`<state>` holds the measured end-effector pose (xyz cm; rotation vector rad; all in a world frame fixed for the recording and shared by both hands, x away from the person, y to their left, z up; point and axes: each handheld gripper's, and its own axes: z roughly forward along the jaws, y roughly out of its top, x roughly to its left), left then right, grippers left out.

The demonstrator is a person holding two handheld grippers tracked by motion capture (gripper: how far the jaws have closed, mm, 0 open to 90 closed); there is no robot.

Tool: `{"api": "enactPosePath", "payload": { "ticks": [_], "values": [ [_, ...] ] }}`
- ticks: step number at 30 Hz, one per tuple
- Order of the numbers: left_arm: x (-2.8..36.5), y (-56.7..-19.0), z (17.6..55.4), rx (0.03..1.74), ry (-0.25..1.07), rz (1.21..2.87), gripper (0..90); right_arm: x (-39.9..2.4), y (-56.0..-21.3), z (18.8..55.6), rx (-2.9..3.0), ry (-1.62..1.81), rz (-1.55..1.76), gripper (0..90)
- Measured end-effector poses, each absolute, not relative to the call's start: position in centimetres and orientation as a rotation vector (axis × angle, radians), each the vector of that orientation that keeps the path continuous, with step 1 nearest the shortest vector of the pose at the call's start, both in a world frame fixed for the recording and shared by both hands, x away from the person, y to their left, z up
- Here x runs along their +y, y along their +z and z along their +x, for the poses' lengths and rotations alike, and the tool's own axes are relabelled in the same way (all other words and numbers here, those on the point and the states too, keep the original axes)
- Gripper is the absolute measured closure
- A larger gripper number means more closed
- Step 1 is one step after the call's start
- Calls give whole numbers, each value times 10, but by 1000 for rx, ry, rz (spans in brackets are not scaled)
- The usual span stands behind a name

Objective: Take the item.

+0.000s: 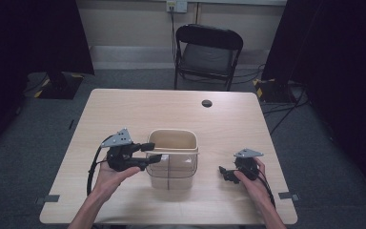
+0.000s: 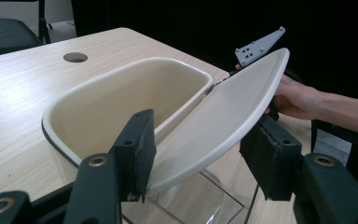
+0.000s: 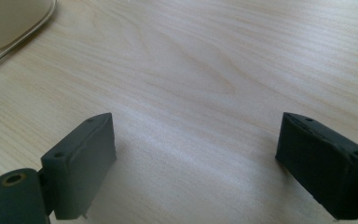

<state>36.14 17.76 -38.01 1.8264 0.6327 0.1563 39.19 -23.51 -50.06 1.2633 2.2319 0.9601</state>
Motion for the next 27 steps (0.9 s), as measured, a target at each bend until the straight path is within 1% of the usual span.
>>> {"api": "enactPosePath", "payload": {
  "ticks": [10,27],
  "values": [
    [177,-378,363,630,173,1816,479,-235,-501,392,2232,960,1263,111],
    [177,-375,370,640,151,1824,504,-235,-501,392,2232,960,1263,111]
  ]
}}
